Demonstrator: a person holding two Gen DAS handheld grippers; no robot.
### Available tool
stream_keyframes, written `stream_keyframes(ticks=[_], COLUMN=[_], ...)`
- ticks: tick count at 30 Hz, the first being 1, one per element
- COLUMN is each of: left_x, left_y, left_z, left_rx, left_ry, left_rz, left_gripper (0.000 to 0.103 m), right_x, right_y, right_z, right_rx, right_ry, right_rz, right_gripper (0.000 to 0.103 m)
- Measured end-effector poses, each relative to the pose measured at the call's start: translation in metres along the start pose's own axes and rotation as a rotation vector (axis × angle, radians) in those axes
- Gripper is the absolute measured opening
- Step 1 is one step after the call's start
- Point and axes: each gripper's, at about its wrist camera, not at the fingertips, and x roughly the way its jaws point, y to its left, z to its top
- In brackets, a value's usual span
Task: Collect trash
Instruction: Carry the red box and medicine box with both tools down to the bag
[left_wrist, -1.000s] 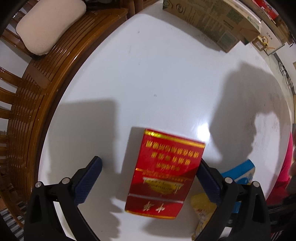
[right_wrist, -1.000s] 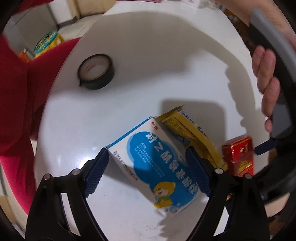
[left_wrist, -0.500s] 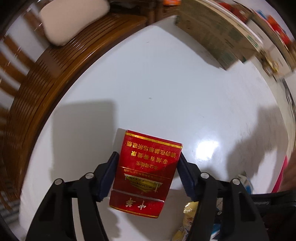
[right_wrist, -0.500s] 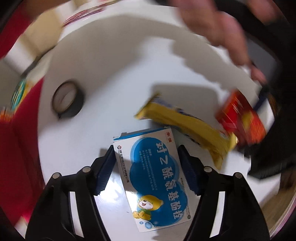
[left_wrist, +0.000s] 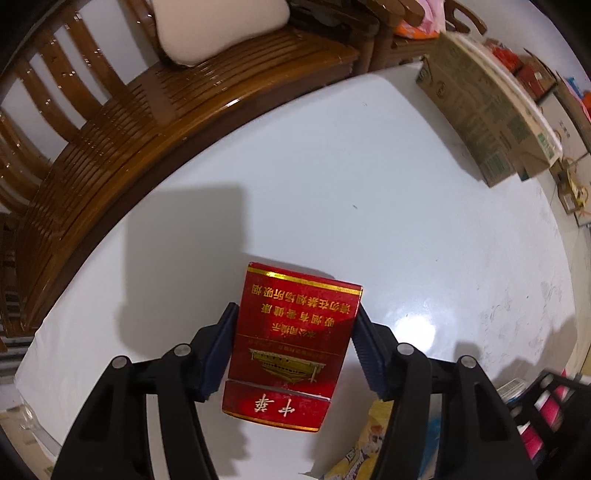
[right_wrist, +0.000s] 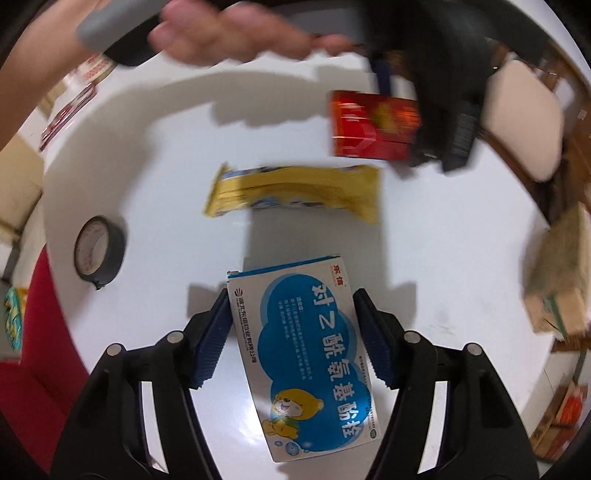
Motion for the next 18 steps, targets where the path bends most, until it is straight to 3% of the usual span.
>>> stream_keyframes(ticks=[9,13,18], left_x=[-0.059,-0.105,-0.152], left_y=[0.01,0.007,0.002], left_z=[-0.018,-0.049,-0.106], left_rx=[-0.099,-0.124,-0.167], left_ry=[-0.094,-0.159,-0.225], left_rz=[0.013,0.043,0.054], left_gripper=[0.058,0.058,0.058], right_x=[-0.055,-0.099,-0.146], right_y=[-0.043,-0.04,-0.005], right_z=[-0.028,-0.031,-0.027], right_rx=[0.166,0.194,0.203], right_ry=[-0.126,-0.215,-0.299], right_rz=[-0.134,-0.203,-0.247], right_gripper=[0.065,0.065,0.065])
